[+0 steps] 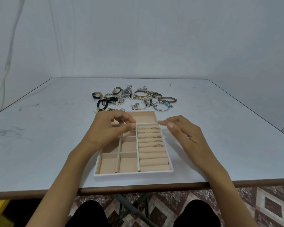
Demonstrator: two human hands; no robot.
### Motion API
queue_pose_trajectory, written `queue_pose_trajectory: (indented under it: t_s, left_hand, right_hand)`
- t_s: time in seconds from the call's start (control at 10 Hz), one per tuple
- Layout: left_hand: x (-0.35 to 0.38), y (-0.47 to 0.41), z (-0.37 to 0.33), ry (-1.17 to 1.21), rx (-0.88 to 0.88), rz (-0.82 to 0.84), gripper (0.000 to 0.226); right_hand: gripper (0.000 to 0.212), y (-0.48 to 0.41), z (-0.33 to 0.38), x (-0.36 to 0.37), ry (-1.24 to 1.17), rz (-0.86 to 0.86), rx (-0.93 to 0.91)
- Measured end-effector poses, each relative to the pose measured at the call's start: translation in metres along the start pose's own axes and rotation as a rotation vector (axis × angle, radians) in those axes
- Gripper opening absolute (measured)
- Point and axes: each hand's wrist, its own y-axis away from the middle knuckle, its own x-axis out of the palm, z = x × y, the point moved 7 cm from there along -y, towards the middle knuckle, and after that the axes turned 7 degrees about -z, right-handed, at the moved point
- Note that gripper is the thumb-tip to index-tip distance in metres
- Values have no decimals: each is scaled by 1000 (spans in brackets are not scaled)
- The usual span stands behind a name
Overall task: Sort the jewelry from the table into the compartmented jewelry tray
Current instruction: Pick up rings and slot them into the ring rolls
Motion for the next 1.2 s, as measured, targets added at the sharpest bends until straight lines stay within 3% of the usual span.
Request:
queue_pose_trajectory:
  t_s: [0.1,0.2,0.4,1.0,1.2]
  left_hand:
    - [3,2,-2,38,4,35,7]
    - [10,5,-6,70,-1,97,8]
    - [24,11,-16,27,92,238,14]
    - [33,12,-11,-65,187,375,9]
    - [25,12,-9,-74,225,336,11]
  right_hand:
    - [48,5,-27,10,405,158,157]
    - [55,11,-46,25,741,391,202]
    - [53,11,-44,27,805,431,203]
    - [53,10,-41,26,784,428,202]
    - [53,10,-41,26,778,431,207]
